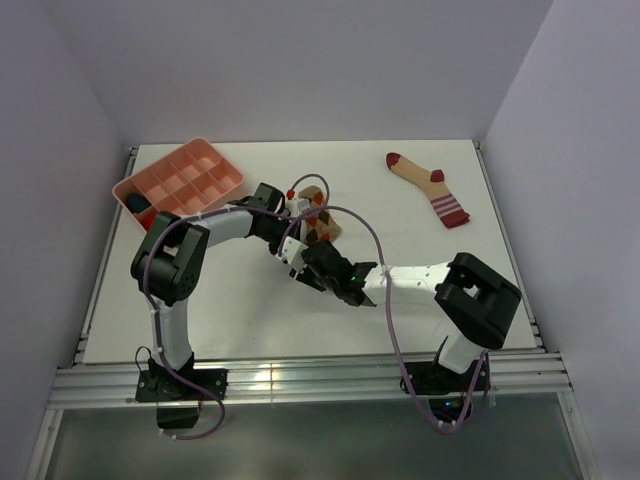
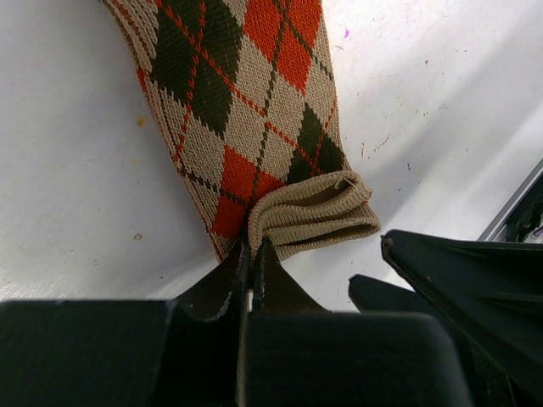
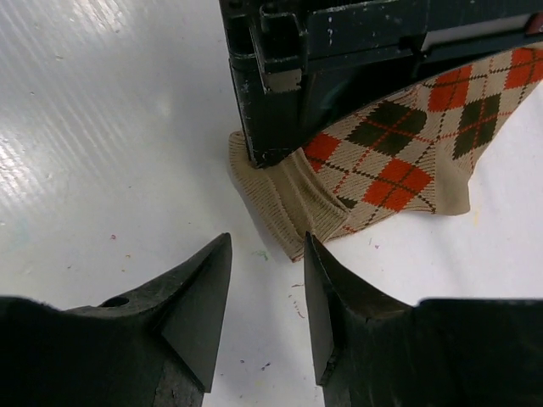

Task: Roll the socks
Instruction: Roll the sock at the center of the board.

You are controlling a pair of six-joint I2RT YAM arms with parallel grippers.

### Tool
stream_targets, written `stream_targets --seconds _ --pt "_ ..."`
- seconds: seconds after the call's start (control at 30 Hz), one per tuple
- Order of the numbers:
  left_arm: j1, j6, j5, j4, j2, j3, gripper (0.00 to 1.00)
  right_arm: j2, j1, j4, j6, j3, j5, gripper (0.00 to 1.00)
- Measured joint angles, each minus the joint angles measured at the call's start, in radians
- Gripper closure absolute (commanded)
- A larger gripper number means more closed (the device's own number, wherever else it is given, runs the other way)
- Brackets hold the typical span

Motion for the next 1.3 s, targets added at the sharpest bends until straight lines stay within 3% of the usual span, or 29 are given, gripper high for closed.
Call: stream_targets --seconds 0.6,1.3 --pt "-0.010 0.023 -0.009 -0.060 0.028 0.053 1.00 0.171 0.003 -0.120 -0.049 0.153 0.031 0.58" --pt "0.012 0.082 0.002 -0.149 0.058 0.106 1.00 0.244 -0.021 -0.389 0.143 0.323 -0.055 0.56"
